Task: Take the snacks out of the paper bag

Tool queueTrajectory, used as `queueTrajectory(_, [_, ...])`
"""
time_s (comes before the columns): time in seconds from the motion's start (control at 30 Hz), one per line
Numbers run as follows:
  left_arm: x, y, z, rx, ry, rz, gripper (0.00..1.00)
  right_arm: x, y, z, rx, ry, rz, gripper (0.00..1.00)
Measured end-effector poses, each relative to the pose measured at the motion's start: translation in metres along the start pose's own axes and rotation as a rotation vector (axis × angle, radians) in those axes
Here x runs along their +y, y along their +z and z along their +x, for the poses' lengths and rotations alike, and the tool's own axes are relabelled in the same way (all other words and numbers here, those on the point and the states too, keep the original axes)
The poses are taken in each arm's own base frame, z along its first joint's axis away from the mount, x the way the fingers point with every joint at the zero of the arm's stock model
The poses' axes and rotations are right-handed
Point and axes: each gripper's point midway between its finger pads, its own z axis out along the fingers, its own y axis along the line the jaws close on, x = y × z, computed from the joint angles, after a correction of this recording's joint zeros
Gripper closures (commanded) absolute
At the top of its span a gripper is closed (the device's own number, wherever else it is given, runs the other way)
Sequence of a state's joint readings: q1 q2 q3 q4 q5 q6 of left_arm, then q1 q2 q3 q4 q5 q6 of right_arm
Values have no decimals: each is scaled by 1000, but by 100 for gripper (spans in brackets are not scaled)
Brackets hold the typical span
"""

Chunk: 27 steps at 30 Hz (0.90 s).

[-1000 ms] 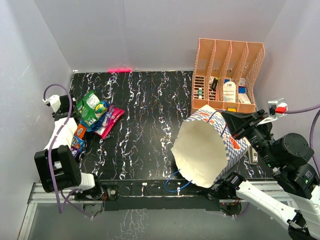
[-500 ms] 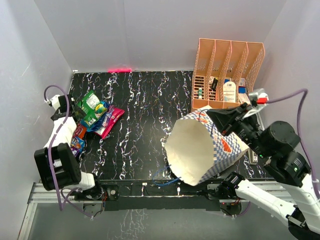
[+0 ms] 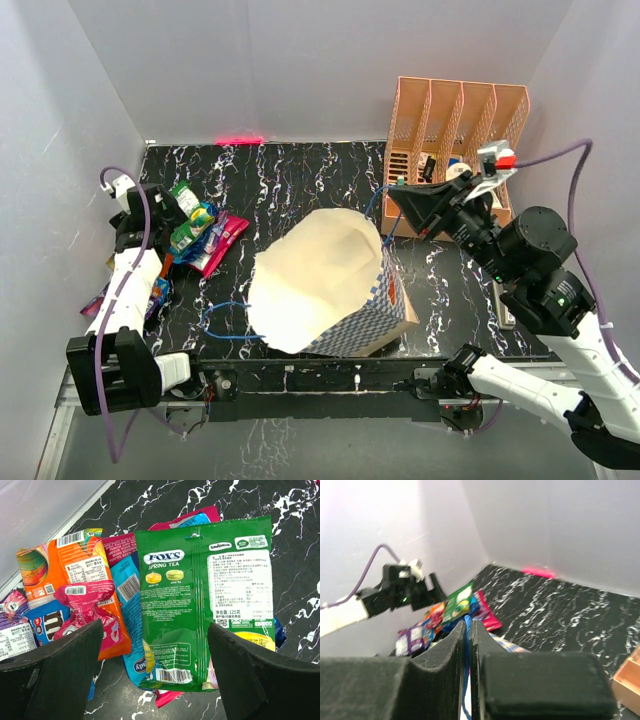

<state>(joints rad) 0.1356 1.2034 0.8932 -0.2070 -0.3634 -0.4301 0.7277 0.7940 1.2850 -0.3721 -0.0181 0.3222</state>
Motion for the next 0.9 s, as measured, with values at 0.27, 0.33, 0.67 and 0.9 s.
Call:
queueTrajectory(0.27, [-10,-5,6,-2,48,22,16,-62,-34,-10,-121,-5,335,93])
queueTrajectory(0.33, [-12,-7,5,-6,55,31,16,-80,-43,-3,-130,-12,426,93])
queueTrajectory(0.67, [-29,-17,8,-15,104,92,15,-145,-62,44,-10,-145,770,92])
queueTrajectory(0.9, [-48,-29,12,-15,141,197,2,-165,-54,54,70,-278,875,81])
